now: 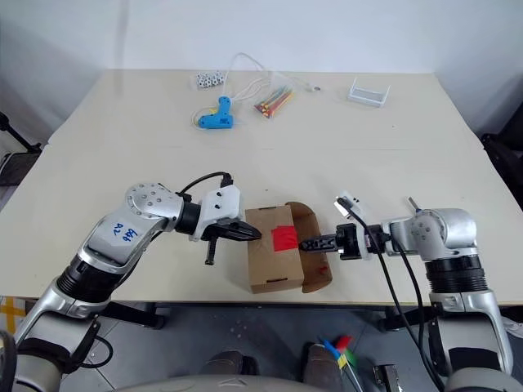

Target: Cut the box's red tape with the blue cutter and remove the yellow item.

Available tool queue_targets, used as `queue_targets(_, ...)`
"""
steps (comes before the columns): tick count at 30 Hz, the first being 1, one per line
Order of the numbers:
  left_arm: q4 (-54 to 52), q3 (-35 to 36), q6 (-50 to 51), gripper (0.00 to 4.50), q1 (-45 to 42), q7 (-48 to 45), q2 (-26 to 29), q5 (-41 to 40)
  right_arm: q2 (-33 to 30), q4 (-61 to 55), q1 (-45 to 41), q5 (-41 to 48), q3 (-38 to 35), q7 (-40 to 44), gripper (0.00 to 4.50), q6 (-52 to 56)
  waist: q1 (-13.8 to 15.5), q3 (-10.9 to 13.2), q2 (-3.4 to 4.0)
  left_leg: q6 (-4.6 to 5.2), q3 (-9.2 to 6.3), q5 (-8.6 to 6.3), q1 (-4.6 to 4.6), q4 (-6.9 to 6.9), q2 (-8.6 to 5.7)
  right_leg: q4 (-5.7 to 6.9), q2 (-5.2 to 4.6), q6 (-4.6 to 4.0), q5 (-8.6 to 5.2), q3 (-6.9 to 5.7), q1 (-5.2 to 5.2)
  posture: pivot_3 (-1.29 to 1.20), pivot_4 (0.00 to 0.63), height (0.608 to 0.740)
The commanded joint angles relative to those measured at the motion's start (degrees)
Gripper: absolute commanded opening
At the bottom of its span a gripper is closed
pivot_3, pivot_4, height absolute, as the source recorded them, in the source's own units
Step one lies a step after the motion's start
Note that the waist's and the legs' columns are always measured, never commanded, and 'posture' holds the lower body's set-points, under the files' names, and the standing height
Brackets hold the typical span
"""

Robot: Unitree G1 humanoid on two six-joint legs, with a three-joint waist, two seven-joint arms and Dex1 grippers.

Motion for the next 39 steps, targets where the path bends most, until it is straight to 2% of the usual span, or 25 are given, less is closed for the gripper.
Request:
queue_targets(1, 2.73, -4.45, 3.07, 0.0, 3.11, -0.22, 0.95, 2.6, -0.44, 0.98, -1.19, -1.17, 3.51, 2.11, 1.79, 0.11, -0.01, 0.0, 0.01, 0.0, 0.0, 0.0, -0.01, 0.0, 0.0, 0.0, 0.0, 0.0, 0.0, -0.01, 0.0, 0.0, 0.15, 0.74)
queue_targets(6, 2.83, -4.41, 2.93, 0.0, 3.14, -0.05, 0.88, 2.67, -0.93, 0.61, -2.15, -1.34, 7.65, 5.47, 1.79, 1.51, -0.01, 0.0, 0.01, -0.01, -0.03, -0.01, 0.0, 0.0, 0.0, -0.01, 0.0, 0.0, 0.0, -0.02, 0.0, 0.0, 0.15, 0.74)
queue_targets(10, 2.82, -4.37, 2.83, 0.0, 3.18, 0.24, 0.68, 2.74, -1.37, 1.86, -2.84, -4.69, 12.76, 5.84, 1.79, -0.1, -0.05, -0.01, 0.03, -0.04, -0.05, -0.02, 0.02, 0.0, 0.0, -0.02, 0.0, 0.0, 0.0, -0.05, 0.0, 0.0, 0.15, 0.74)
queue_targets(13, 2.32, -4.01, 2.96, 0.0, 3.6, 0.49, 0.91, 2.57, -0.79, 6.45, -4.7, -7.69, 12.55, 4.61, 1.18, -1.72, -0.06, -0.05, -0.03, -0.06, -0.1, -0.03, 0.08, 0.0, 0.0, -0.01, 0.0, 0.0, 0.0, -0.08, 0.02, 0.0, 0.15, 0.74)
queue_targets(16, 2.01, -3.81, 2.99, 0.0, 4.02, 0.7, 1.11, 2.48, -1.09, 8.2, -5.88, -8.89, 12.08, 4.41, 0.15, -2.29, -0.07, -0.05, -0.03, -0.09, -0.09, -0.01, 0.08, 0.01, -0.01, -0.04, -0.04, 0.0, 0.0, -0.08, 0.04, 0.0, 0.15, 0.74)
queue_targets(17, 1.93, -3.76, 3.0, 0.0, 4.15, 0.8, 1.15, 2.44, -1.38, 8.31, -6.1, -9.15, 12.07, 4.35, 0.04, -2.38, -0.08, -0.05, -0.03, -0.11, -0.09, 0.0, 0.08, 0.01, -0.01, -0.04, -0.04, 0.0, 0.0, -0.08, 0.04, 0.0, 0.15, 0.74)
queue_targets(21, 2.01, -3.72, 2.8, 0.0, 4.5, 1.49, 0.65, 2.43, -3.75, 5.49, -6.42, -8.28, 11.28, 4.59, 0.04, -0.31, -0.01, -0.05, -0.01, -0.17, -0.09, -0.02, 0.08, 0.01, -0.01, -0.03, -0.06, 0.0, 0.0, -0.07, 0.04, 0.0, 0.15, 0.74)
queue_targets(28, 5.4, -4.51, -0.35, 0.0, 3.52, 3.71, -4.11, 3.29, -7.18, -0.25, -9.24, -6.54, 3.72, -1.36, 0.04, 7.49, 1.77, 0.06, 0.2, -0.26, -0.19, -0.08, -0.2, 0.01, -0.11, -0.1, -0.11, -0.01, 0.0, -0.07, -0.08, 0.0, 0.15, 0.74)
queue_targets(39, 17.45, -5.57, -9.37, 0.0, -1.33, 11.52, -19.16, 5.51, -24.24, -4.17, -12.29, 5.16, 7.08, -4.45, 0.04, 7.62, 3.57, 0.13, 0.25, 0.27, -0.49, -0.02, -0.56, 0.02, -0.56, -0.55, -0.03, 0.01, 0.01, -0.39, 0.04, 0.0, 0.15, 0.74)
